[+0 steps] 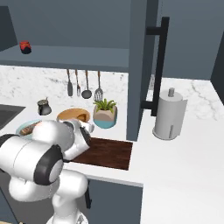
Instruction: From the different types of pastries on the counter, select a croissant and place it on the cutting board. Then retrieve a jar of jam from the cabinet and place it alongside the croissant on the cutting board.
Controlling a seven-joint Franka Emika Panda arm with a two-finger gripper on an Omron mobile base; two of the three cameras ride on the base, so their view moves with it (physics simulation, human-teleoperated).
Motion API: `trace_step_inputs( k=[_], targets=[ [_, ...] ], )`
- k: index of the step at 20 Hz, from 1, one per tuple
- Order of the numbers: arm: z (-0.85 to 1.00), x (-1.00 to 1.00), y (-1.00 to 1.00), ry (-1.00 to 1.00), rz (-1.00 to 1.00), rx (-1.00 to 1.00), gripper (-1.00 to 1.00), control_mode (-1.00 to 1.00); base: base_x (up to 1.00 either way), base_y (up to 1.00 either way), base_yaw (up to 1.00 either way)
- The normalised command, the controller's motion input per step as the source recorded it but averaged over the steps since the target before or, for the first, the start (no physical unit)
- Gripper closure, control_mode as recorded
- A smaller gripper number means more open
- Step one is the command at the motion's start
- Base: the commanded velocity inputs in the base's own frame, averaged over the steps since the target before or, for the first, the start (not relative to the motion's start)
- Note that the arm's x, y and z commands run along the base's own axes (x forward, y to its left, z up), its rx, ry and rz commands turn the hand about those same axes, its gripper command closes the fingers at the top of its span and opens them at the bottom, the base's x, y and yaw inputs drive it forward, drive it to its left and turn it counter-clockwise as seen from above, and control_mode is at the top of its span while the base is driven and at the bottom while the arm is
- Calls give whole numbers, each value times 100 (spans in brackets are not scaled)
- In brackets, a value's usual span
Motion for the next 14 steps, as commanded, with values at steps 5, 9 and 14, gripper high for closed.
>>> trace_step_inputs(
  k=[5, 9, 14],
  targets=[
    [43, -32, -76, 0, 2, -3, 100, -100, 0, 0, 0],
    [5, 0, 0, 0, 0, 0, 100, -100, 0, 0, 0],
    [0, 0, 0, 9, 0, -10, 100, -100, 0, 0, 0]
  ],
)
